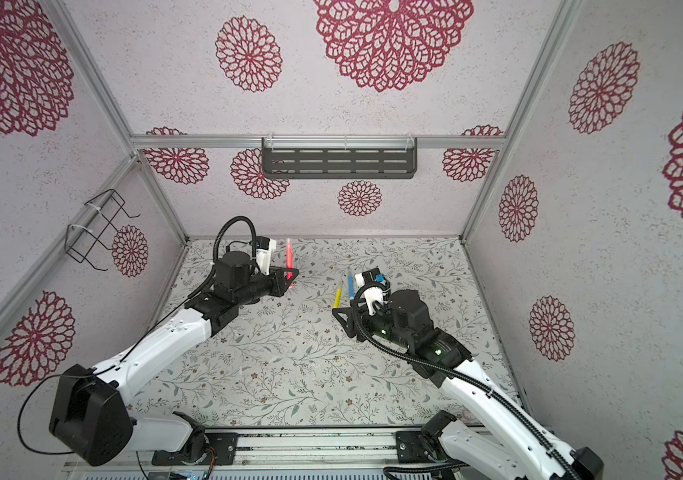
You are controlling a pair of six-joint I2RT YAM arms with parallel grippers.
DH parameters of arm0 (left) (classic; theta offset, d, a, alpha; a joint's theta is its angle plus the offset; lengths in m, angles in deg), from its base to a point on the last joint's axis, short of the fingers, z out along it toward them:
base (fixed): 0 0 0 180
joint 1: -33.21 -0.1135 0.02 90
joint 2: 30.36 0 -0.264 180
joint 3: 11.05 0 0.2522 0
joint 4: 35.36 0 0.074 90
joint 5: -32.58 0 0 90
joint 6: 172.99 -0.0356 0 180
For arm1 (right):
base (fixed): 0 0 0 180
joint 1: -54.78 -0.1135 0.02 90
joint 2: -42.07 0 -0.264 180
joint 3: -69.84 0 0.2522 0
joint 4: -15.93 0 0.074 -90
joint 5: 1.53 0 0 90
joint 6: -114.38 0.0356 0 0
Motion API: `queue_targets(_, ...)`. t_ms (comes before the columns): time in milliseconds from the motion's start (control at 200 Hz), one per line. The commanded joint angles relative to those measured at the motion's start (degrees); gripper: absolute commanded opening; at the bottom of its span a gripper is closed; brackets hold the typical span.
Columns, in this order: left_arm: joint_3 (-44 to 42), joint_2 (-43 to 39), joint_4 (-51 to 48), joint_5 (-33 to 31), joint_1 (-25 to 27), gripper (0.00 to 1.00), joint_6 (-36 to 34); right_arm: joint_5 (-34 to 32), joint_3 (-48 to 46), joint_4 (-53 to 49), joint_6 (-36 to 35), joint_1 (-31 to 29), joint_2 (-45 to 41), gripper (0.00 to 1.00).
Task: Insert the pens into the pen caps
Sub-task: 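Open and withdraw the right gripper while the left gripper lifts the capped highlighter, then carry the capped pink highlighter with the left gripper down beside the yellow highlighter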
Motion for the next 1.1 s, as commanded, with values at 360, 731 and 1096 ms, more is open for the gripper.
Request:
queue_targets(360,14.82,17.98,-10.57,1.37,0.77,0.0,-1.95,-4.88,-2.6,-1.05,0.55,0.34,-4.88,0.63)
queue_targets(731,22.73,31.31,-16.7,0.78,1.56,0.0,-0.59,-5.94,-3.8,-1.85,0.39,0.42,-6.32,0.64)
queue_targets(1096,27.76,41.47,-21.63,-0.97,2.25,0.02,2.14,-6.38,-4.45,-2.0,0.14,0.51,-6.97,0.64)
